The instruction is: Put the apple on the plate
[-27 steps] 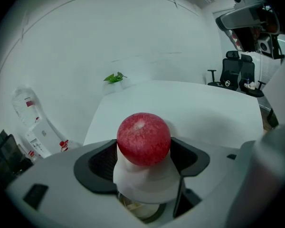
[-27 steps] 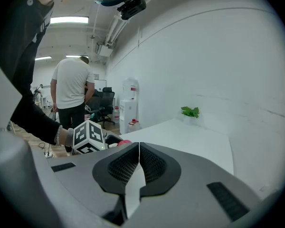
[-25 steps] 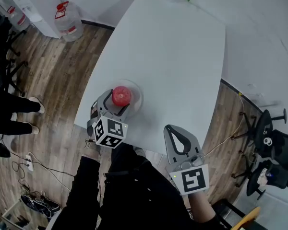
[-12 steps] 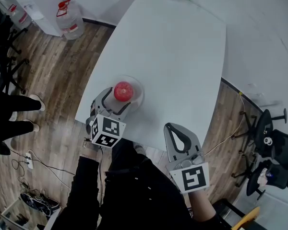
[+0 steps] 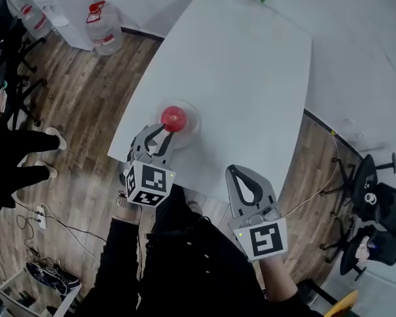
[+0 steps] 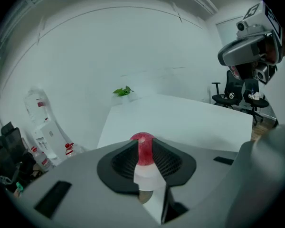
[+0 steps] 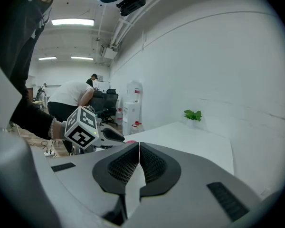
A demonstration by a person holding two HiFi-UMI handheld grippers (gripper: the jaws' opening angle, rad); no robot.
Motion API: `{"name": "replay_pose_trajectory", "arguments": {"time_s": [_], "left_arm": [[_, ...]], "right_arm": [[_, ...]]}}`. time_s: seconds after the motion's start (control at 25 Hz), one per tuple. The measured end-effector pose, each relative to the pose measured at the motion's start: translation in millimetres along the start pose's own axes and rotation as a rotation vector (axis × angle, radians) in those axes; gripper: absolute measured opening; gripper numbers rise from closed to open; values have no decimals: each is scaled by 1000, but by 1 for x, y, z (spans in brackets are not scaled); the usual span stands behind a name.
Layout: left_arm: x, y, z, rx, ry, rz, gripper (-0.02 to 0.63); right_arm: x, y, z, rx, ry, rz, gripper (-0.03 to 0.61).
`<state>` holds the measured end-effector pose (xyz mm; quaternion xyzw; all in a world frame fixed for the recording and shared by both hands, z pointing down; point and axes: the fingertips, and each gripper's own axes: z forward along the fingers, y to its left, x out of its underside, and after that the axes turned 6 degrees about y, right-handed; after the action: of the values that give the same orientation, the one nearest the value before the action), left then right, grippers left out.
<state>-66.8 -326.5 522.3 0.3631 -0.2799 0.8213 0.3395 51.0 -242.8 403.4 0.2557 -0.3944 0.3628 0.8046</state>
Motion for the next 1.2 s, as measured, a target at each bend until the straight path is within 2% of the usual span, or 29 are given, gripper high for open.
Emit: {"name": "replay_pose_trajectory", "arguments": {"time_s": [0.12,0.2,0.36,0.6,1.2], "left_arm": [[-10,4,-18,-35,-50,-83,41],[-18,4,-30,-39,-76,-117,26],[-45,2,-59,-56,-115,-90,20],[-70,-12,-100,-100,-137,-96,17],[-129,-53,-191,-159,-240,-52,17]], "right_arm": [[0,1,-7,1,-15,-11,41],[0,3,-13,2,-26,-12,41],[-5,5,-28,6,-58,-23,41],[-11,4,-52,13,-112,-41,41],[-25,4,-99,22,-220,-83,41]]}}
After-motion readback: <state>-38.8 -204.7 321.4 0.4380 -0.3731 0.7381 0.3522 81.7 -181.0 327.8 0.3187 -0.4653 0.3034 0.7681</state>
